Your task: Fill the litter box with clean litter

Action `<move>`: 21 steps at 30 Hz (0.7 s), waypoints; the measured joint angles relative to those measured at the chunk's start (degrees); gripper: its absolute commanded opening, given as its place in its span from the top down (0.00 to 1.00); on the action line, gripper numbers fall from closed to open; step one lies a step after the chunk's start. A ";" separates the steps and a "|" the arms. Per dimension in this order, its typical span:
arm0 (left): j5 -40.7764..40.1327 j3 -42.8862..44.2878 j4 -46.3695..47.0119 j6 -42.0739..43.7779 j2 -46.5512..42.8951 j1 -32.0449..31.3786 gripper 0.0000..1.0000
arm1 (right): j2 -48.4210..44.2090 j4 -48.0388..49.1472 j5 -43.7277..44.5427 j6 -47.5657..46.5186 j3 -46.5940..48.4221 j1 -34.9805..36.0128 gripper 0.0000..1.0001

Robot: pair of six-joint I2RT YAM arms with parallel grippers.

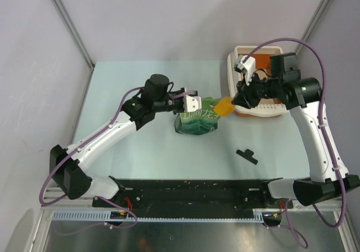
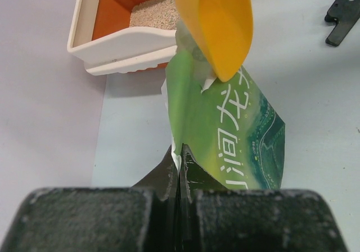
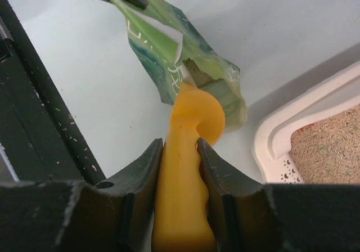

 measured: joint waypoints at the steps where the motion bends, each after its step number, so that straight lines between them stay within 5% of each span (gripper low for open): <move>1: 0.02 0.00 -0.02 -0.04 0.00 -0.02 1.00 | 0.57 0.70 0.87 0.50 0.00 0.59 1.00; 10: 0.04 0.00 -0.26 -0.37 -0.02 0.00 1.00 | 7.56 -3.10 1.20 -1.07 11.56 1.46 1.00; 21: 0.09 0.00 -0.17 -0.37 -0.02 0.00 1.00 | 3.89 -4.20 1.64 -4.26 11.96 1.36 1.00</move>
